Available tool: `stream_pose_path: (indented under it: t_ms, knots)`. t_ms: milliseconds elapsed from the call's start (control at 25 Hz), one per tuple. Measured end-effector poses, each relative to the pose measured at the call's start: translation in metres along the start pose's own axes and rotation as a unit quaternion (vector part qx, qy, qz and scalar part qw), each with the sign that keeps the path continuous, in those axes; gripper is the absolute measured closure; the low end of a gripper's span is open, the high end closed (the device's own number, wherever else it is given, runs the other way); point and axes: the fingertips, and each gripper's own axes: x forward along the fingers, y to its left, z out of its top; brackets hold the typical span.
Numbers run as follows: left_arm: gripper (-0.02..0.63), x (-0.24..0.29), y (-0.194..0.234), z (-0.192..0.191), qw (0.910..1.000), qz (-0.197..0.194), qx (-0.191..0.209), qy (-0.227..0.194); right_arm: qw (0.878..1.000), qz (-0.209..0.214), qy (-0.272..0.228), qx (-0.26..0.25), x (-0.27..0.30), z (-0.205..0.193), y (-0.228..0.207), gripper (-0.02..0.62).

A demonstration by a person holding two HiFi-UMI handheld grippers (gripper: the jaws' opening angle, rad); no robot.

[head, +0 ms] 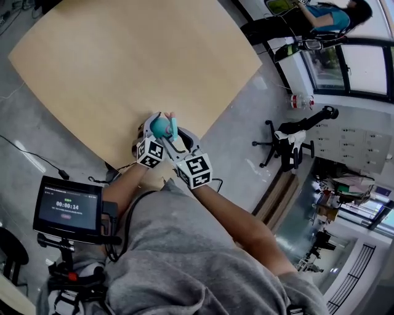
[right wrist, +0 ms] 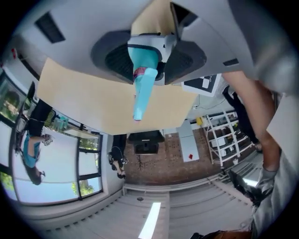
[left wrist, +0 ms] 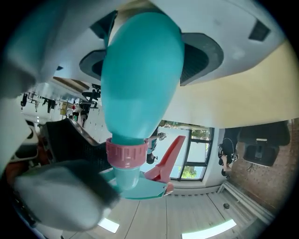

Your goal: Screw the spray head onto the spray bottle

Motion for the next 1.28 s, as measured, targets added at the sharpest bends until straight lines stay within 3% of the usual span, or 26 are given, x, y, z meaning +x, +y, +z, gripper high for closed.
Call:
stream_pose_path:
  t_ms: [120,200,240,280,320,360,440,480,520,560,600,640,680,720,760,840,880,920,960,1080,1120,1160,1240,1280]
  knots:
    - [0.212,0.002,-0.004,-0.002,0.9995,-0.029,0.013,0.002,0.996,0.028,0.016,-0.081,-0.015,0.003,0.003,0.390]
    - [0.212,0.007,-0.009,0.000,0.9977,-0.061,0.027,0.002,0.987,0.037,0.020,-0.156,-0.034,0.015,-0.006,0.385]
    - [0.212,0.009,-0.013,0.000,0.9962,-0.080,0.035,0.003,0.975,0.043,0.021,-0.216,-0.044,0.022,-0.011,0.385]
    - [0.212,0.010,-0.017,-0.001,0.9942,-0.098,0.043,0.004,0.954,0.055,0.026,-0.294,-0.053,0.029,-0.014,0.385]
    - [0.212,0.011,-0.021,-0.001,0.9920,-0.116,0.051,0.005,0.918,0.075,0.036,-0.389,-0.060,0.035,-0.014,0.385]
    - [0.212,0.011,-0.024,-0.002,0.9898,-0.131,0.057,0.007,0.865,0.103,0.052,-0.488,-0.064,0.039,-0.013,0.385]
    - [0.212,0.010,-0.028,-0.002,0.9864,-0.151,0.065,0.010,0.728,0.174,0.100,-0.656,-0.065,0.037,-0.008,0.385]
    - [0.212,0.010,-0.029,-0.003,0.9855,-0.156,0.066,0.012,0.659,0.210,0.126,-0.711,-0.062,0.032,-0.007,0.385]
    - [0.212,0.011,-0.029,-0.003,0.9849,-0.159,0.067,0.014,0.598,0.243,0.152,-0.749,-0.057,0.026,-0.006,0.385]
    - [0.212,0.012,-0.030,-0.002,0.9845,-0.161,0.067,0.015,0.547,0.271,0.174,-0.773,-0.051,0.018,-0.006,0.385]
    - [0.212,0.013,-0.030,-0.002,0.9841,-0.163,0.068,0.016,0.505,0.295,0.192,-0.788,-0.044,0.010,-0.007,0.385]
    - [0.212,0.014,-0.030,-0.002,0.9836,-0.166,0.069,0.017,0.472,0.314,0.208,-0.797,-0.036,0.002,-0.009,0.385]
    - [0.212,0.016,-0.030,-0.001,0.9831,-0.168,0.071,0.018,0.448,0.329,0.222,-0.801,-0.028,-0.005,-0.013,0.385]
    - [0.212,0.017,-0.031,-0.001,0.9827,-0.170,0.072,0.018,0.432,0.342,0.235,-0.801,-0.021,-0.012,-0.016,0.385]
    - [0.212,0.018,-0.031,0.000,0.9824,-0.171,0.073,0.018,0.424,0.354,0.247,-0.796,-0.015,-0.017,-0.019,0.385]
    - [0.212,0.020,-0.032,0.001,0.9820,-0.173,0.074,0.018,0.430,0.373,0.270,-0.776,-0.011,-0.025,-0.021,0.402]
    - [0.212,0.020,-0.033,0.001,0.9818,-0.174,0.074,0.018,0.445,0.375,0.285,-0.761,-0.011,-0.027,-0.021,0.469]
    - [0.212,0.021,-0.034,0.001,0.9817,-0.174,0.074,0.018,0.471,0.370,0.303,-0.741,-0.011,-0.028,-0.022,0.469]
    - [0.212,0.021,-0.035,0.002,0.9816,-0.175,0.075,0.018,0.505,0.358,0.323,-0.716,-0.011,-0.028,-0.022,0.469]
    - [0.212,0.022,-0.037,0.005,0.9833,-0.166,0.073,0.016,0.624,0.304,0.378,-0.613,-0.010,-0.027,-0.025,0.469]
    - [0.212,0.023,-0.037,0.007,0.9855,-0.155,0.068,0.015,0.673,0.277,0.391,-0.564,-0.008,-0.026,-0.026,0.469]
    - [0.212,0.023,-0.035,0.008,0.9886,-0.137,0.062,0.014,0.730,0.242,0.400,-0.498,-0.007,-0.026,-0.028,0.469]
    - [0.212,0.022,-0.028,0.010,0.9960,-0.078,0.040,0.014,0.851,0.154,0.394,-0.311,-0.005,-0.024,-0.032,0.469]
    - [0.212,0.021,-0.024,0.011,0.9986,-0.043,0.026,0.015,0.896,0.109,0.373,-0.213,-0.005,-0.022,-0.033,0.469]
